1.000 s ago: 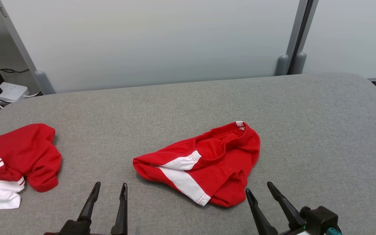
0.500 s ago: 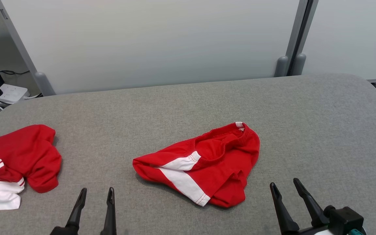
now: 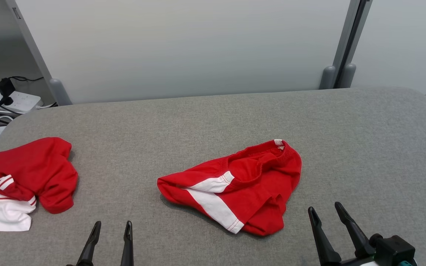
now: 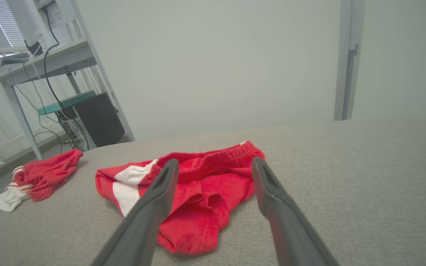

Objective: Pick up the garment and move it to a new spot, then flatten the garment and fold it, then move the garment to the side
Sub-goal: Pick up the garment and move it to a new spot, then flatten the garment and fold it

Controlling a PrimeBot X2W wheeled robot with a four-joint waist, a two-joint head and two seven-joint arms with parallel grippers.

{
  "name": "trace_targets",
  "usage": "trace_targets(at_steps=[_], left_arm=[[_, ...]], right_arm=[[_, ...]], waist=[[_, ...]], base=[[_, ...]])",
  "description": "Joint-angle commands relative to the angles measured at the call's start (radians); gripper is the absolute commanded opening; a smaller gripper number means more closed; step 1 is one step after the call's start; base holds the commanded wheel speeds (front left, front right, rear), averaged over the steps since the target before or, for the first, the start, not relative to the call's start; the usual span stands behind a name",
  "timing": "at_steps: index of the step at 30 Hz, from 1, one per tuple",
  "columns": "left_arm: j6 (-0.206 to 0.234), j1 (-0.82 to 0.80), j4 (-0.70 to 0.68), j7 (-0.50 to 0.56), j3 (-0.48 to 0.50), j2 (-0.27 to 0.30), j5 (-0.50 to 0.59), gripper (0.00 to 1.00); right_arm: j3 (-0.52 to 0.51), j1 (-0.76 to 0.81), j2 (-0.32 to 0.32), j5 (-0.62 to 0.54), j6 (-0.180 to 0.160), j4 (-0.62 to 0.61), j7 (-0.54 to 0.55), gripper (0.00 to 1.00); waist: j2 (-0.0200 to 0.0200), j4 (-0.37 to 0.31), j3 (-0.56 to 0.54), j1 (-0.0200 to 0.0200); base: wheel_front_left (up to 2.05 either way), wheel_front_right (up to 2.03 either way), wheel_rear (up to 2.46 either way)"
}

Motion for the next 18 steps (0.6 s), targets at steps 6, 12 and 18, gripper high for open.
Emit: trace_targets(at_steps=[6,12,18], left_arm=[[-0.024,-0.028,-0.035,-0.006,0.019,-0.001,0.04,1.0],[-0.11,-0.077,-0.033,-0.006,-0.04,0.03,0.094,1.0],[-0.163,-0.227,0.061,-0.006,-0.12,0.059,0.125,1.0]], right_arm=[[0.014,-0.025,-0.013,-0.007,0.007,-0.024,-0.014,1.0],[0.018,-0.032,-0.017,-0.005,0.007,-0.026,-0.014,1.0],[0.026,-0.044,-0.023,0.0,0.007,-0.027,-0.014,1.0]], waist=[[0.0,0.004,0.0,0.0],[0.0,-0.011,0.015,0.0],[0.0,-0.044,0.05,0.0]], base=[[0.0,0.0,0.0],[0.0,0.0,0.0],[0.0,0.0,0.0]])
